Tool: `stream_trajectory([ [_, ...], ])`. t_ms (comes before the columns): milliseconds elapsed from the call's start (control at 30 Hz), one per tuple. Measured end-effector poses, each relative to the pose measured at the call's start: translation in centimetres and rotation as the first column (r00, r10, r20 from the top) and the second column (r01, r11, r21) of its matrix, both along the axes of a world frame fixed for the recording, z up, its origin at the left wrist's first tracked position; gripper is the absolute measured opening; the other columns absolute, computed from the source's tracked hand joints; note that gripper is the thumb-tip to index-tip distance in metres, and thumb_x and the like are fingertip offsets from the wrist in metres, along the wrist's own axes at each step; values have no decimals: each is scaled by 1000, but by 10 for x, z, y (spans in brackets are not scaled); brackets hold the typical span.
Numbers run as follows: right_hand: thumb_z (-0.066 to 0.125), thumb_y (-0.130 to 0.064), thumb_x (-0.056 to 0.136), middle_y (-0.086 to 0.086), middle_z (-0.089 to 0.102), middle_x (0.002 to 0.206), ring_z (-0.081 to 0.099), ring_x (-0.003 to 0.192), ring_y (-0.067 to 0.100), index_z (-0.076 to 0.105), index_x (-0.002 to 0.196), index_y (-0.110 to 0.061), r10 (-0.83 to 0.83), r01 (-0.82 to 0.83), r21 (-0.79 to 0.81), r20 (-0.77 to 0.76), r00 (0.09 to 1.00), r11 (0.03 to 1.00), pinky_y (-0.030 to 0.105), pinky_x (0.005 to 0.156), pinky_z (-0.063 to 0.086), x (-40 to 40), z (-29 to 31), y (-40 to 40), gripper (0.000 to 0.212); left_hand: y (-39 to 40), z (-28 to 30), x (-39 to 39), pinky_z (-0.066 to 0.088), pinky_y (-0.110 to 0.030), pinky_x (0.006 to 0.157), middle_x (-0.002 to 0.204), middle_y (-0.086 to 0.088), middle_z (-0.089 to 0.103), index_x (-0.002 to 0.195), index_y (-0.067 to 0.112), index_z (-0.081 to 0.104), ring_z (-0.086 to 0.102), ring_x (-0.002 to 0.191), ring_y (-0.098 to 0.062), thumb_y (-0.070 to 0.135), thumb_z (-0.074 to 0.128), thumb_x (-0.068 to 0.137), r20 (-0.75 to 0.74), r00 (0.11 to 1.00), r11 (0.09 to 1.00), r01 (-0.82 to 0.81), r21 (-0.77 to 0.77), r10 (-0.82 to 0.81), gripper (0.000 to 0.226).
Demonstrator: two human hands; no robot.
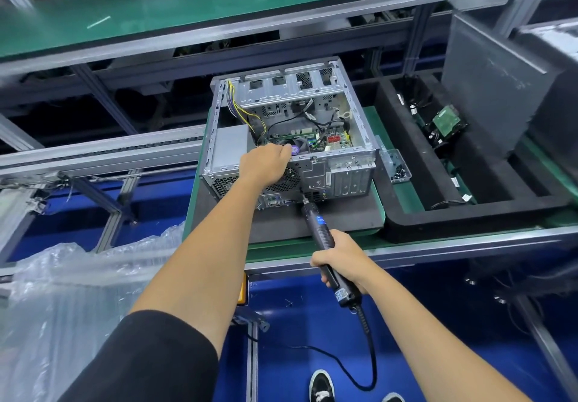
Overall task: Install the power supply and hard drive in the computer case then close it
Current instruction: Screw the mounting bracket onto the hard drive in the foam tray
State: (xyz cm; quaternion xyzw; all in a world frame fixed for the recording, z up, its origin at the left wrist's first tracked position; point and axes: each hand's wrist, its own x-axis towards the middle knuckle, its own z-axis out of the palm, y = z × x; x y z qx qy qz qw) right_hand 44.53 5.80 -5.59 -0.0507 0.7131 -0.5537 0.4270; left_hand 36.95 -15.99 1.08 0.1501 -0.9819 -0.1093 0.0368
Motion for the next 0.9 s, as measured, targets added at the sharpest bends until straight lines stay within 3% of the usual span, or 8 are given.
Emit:
stream_trajectory([
  [233,67,-3,76,12,53,69,55,43,20,42,95,-12,-4,4,4,-3,1000,1000,28,44,48,1,-1,-3,32,0,0,0,30,-30,56,60,-1,46,58,18,36,42,56,-19,36,22,98,1,1000,1000,0,-4,0,46],
  [567,67,-4,74,10,51,75,54,42,18,41,93,-13,-7,14,69,-98,995,998,26,44,47,1,0,-13,33,0,0,0,31,-31,57,60,-1,46,57,18,35,45,60,-22,35,23,97,-4,1000,1000,-1,12,1,45],
  [767,72,-8,74,13,55,80,56,47,22,43,99,-11,-27,28,36,-51,998,999,31,50,51,1,1,-15,39,1,3,2,37,-32,63,62,-1,46,58,19,35,49,66,-25,34,23,98,-3,1000,1000,7,21,-7,45],
  [900,71,-8,77,13,54,80,55,49,21,44,109,-6,0,1,27,-26,1000,1000,32,50,50,4,11,-10,42,3,5,1,32,-30,58,62,-1,47,58,19,36,48,64,-24,33,26,95,26,999,999,-21,49,20,41],
])
